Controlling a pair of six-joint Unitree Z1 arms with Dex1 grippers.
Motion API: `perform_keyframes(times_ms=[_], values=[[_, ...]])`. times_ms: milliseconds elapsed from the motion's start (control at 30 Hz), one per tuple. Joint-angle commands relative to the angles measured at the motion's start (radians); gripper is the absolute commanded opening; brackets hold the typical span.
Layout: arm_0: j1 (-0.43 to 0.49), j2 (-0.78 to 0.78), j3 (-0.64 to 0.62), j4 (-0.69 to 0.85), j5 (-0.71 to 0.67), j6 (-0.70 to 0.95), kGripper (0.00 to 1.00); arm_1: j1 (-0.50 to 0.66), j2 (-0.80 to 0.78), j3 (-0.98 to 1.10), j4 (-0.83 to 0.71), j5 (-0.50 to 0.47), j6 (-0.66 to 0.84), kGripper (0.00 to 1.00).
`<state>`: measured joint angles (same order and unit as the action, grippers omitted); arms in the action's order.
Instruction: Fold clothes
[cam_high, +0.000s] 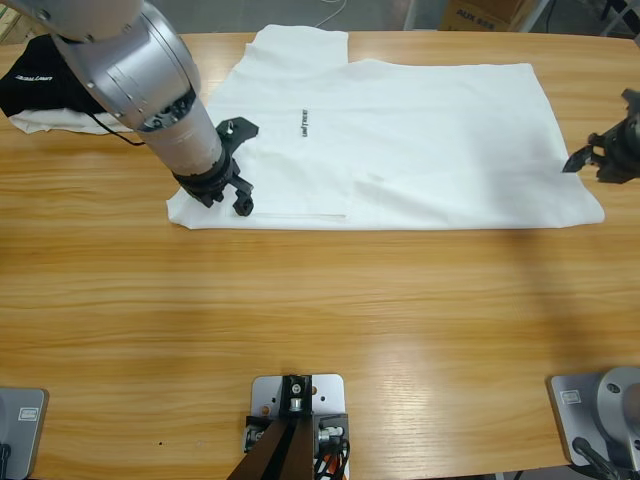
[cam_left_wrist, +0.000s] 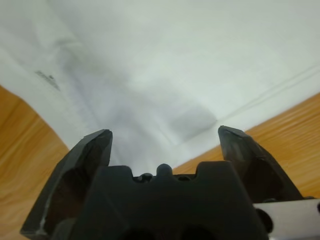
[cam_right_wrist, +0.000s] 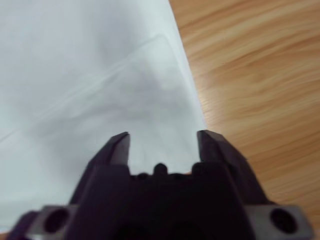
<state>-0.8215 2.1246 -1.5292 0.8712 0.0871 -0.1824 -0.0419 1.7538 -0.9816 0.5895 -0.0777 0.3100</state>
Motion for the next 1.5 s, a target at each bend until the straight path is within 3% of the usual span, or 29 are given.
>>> perform_keyframes(times_ms=[33,533,800,1167,1333,1500], values=[[-0.008,0.081,-0.003,0.017,0.028,0.003,0.816,-0.01,0.131,-0.035,-0.033,-0.026,0.011,0.0],[-0.008,0.11,-0.005,0.017,0.028,0.0,0.77,-0.021,0.196,-0.06,-0.084,-0.008,0.006,0.0],[-0.005,0.12,-0.001,0.016,0.026,0.0,0.734,-0.091,0.22,-0.083,-0.093,-0.014,0.016,0.0],[-0.004,0.114,0.006,0.017,0.026,0.0,0.734,-0.108,0.16,-0.088,-0.096,-0.013,0.017,0.0],[-0.002,0.114,0.006,0.017,0.026,-0.001,0.734,0.013,0.004,-0.083,-0.086,0.036,-0.003,0.048],[-0.001,0.112,0.007,0.018,0.026,-0.002,0.734,0.106,0.059,-0.083,-0.108,0.08,0.015,0.0]])
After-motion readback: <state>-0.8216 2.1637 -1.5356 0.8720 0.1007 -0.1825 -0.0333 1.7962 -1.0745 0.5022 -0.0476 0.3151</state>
